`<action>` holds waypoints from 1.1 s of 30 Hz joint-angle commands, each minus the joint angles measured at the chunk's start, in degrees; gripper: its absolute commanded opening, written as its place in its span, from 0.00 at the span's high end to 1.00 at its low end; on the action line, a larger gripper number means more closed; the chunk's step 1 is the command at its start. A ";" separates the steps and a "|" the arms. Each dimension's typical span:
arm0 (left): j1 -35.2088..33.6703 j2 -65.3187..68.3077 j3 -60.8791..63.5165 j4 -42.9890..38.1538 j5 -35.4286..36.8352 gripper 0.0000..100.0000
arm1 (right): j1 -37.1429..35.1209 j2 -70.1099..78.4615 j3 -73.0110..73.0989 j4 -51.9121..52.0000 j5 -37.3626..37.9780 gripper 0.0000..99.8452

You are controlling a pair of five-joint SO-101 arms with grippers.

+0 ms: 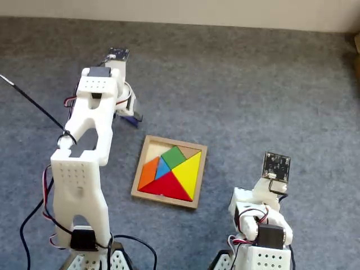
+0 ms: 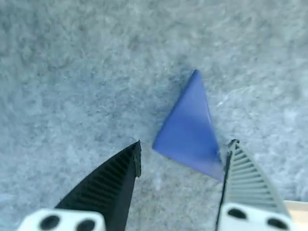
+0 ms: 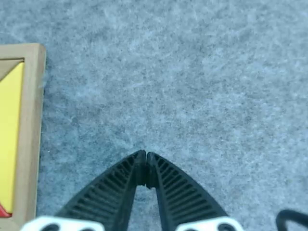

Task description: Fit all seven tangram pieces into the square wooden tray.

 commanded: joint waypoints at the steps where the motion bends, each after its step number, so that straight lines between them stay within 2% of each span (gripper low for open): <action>1: -0.48 -0.40 -2.86 0.09 0.53 0.72 | 1.01 -1.63 8.92 0.13 0.44 0.98; 14: 0.48 3.03 -2.95 -2.02 0.62 0.73 | 1.01 -1.63 8.92 0.13 0.44 0.98; 19: 1.27 3.74 -4.44 -2.02 0.26 0.79 | 1.01 -1.63 8.92 0.13 0.44 0.98; 30: 1.36 3.74 -4.62 -2.02 0.09 0.80 | 1.01 -1.63 8.92 0.13 0.44 0.98; 33: 1.36 3.56 -4.53 -2.02 -2.29 0.80 | 1.01 -1.63 8.92 0.13 0.44 0.98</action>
